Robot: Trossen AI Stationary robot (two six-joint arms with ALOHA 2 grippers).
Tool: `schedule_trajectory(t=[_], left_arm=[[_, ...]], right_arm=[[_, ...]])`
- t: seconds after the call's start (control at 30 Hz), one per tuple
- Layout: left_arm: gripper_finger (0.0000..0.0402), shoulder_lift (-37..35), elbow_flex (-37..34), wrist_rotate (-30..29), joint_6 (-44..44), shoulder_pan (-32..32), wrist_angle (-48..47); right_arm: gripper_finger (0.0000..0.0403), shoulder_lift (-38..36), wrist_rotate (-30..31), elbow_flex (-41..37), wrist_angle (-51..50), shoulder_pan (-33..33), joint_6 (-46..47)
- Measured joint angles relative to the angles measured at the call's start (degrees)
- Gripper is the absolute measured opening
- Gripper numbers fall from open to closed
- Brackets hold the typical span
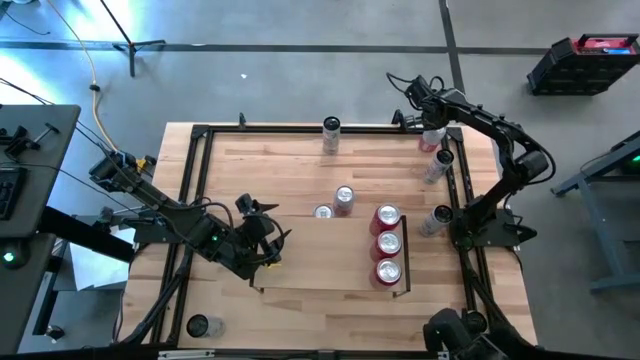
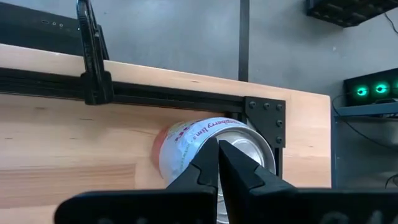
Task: Place canned beverage on shelf
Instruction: Put the top pink and white bottle on the shelf
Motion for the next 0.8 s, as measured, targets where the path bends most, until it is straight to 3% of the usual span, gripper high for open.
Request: schedule_trajectory(t=[0.57, 0.8], left_arm=[[0.0341, 0.0, 0.0, 0.2, 0.0, 0.0, 0.0], [0.0341, 0.0, 0.0, 0.1, 0.0, 0.0, 0.0]], right_arm=[[0.0, -0.8, -2.8, 0.1, -2.8, 2.4, -2.1], [0.0, -1.7, -6.8, 0.1, -3.7, 3.1, -2.1]])
